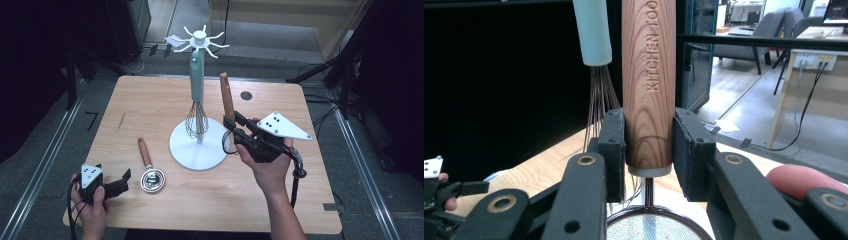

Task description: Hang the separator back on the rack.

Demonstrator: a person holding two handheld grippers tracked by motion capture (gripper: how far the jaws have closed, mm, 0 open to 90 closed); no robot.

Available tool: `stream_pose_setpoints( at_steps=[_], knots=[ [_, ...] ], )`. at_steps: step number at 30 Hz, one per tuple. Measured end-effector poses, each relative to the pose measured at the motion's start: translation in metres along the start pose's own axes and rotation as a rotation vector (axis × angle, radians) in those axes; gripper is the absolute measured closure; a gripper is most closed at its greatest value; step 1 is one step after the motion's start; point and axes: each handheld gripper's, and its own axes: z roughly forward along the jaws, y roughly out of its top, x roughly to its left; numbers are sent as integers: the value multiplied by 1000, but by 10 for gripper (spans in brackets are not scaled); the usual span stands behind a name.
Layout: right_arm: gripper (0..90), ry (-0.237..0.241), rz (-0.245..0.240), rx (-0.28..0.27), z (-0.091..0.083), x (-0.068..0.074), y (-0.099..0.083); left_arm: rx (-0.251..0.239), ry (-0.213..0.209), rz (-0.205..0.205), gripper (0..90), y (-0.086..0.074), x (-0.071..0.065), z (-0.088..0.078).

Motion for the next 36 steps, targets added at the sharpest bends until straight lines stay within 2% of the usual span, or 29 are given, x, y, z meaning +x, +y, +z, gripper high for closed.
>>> stream_pose_setpoints(
  at_steps=[12, 26, 36],
  knots=[
    [706, -5, -28, -23, 6, 5, 9, 0, -1, -2, 0, 0, 0, 0],
    [706, -17, -31, -71, 4, 9, 21, 1, -3, -4, 0, 0, 0, 1],
    [705, -14, -44, -85, 4, 11, 26, 1, -2, -2, 0, 0, 0, 1]
  ],
)
